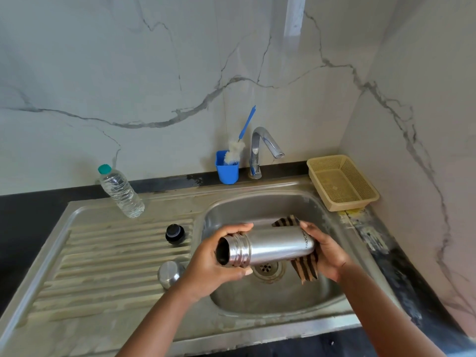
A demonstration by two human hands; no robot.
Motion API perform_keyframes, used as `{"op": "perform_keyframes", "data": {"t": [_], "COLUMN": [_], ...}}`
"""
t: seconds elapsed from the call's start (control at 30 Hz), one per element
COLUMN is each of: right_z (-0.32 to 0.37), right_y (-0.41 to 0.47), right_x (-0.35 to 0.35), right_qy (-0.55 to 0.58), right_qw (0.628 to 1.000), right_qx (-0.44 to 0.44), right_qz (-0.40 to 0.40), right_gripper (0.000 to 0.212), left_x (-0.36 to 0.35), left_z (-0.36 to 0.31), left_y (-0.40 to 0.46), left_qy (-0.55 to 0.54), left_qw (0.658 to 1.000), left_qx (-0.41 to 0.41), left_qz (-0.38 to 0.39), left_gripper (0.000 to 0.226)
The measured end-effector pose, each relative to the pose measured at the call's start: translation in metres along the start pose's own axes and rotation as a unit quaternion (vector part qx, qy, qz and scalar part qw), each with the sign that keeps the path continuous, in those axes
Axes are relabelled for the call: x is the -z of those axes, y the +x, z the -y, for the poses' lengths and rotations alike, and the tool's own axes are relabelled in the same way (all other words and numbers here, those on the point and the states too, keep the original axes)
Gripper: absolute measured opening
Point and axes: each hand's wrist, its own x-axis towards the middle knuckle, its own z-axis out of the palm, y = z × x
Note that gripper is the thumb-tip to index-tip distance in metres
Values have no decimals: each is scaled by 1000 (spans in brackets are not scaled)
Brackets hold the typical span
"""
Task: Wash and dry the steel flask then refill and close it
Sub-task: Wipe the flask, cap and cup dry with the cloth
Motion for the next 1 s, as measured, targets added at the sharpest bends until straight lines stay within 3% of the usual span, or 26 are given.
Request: {"op": "perform_keyframes", "data": {"t": [0.07,0.13,0.23,0.33,0.47,0.6,0.7,0.77,0.87,0.93,1.0], "right_z": [-2,-3,0,4,8,4,-4,-8,-13,-14,-10], "right_y": [1,5,7,6,9,2,-12,-25,-39,-42,-39], "right_x": [-2,-2,0,2,-4,-37,-75,-100,-118,-114,-106], "right_qy": [38,80,86,29,-172,-393,-414,-451,-489,-490,-469], "right_qw": [999,993,987,987,962,870,832,787,730,714,733], "right_qx": [32,78,133,157,198,283,369,418,467,484,472], "right_qz": [-4,-25,-40,-24,-76,-90,3,51,99,126,141], "right_gripper": [59,63,55,58,39,54,60,59,56,54,54], "left_x": [4,4,-2,-17,-29,-31,-34,-39,-43,-40,-36], "left_z": [2,6,13,22,28,29,29,27,26,24,24], "left_y": [7,12,15,15,11,12,17,21,26,26,25], "left_qy": [-26,-101,-304,-350,-288,-183,-110,-116,-157,-195,-148], "left_qw": [999,988,921,885,911,946,967,973,964,955,966], "left_qx": [21,105,227,250,198,148,116,95,79,90,80], "left_qz": [-8,-55,-88,-177,-219,-223,-200,-176,-198,-206,-194], "left_gripper": [101,111,96,68,60,57,63,62,38,39,51]}}
